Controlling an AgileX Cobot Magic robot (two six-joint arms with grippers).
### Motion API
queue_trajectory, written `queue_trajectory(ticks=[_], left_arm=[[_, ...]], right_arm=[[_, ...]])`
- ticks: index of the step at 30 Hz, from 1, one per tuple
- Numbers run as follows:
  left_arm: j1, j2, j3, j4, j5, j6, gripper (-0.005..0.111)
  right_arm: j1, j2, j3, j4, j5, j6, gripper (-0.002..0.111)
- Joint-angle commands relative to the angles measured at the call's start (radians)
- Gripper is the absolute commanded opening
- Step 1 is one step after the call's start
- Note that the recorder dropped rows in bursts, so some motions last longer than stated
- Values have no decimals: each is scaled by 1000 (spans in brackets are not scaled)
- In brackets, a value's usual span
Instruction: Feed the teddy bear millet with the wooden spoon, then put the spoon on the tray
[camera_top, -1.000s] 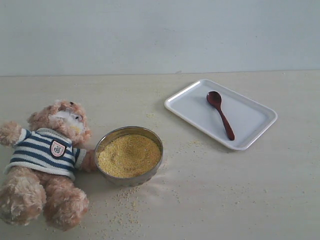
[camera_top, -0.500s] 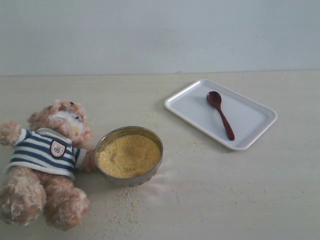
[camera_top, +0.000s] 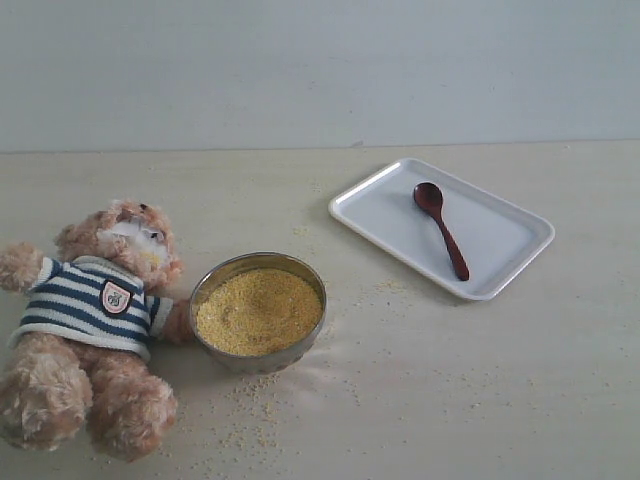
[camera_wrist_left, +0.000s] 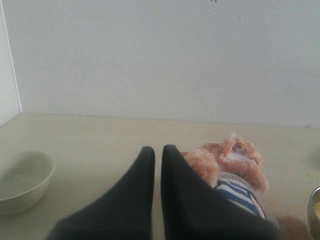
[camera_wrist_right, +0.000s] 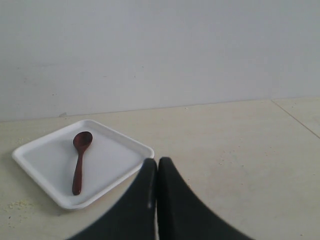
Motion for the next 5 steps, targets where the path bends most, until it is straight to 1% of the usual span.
queue_trajectory(ticks=[1,5], left_arm=[[-5,-2,4,0,0,-9,5],[-5,-2,4,0,0,-9,5]], right_arm=[[-5,-5,-1,-5,-4,-1,0],[-5,-5,-1,-5,-4,-1,0]])
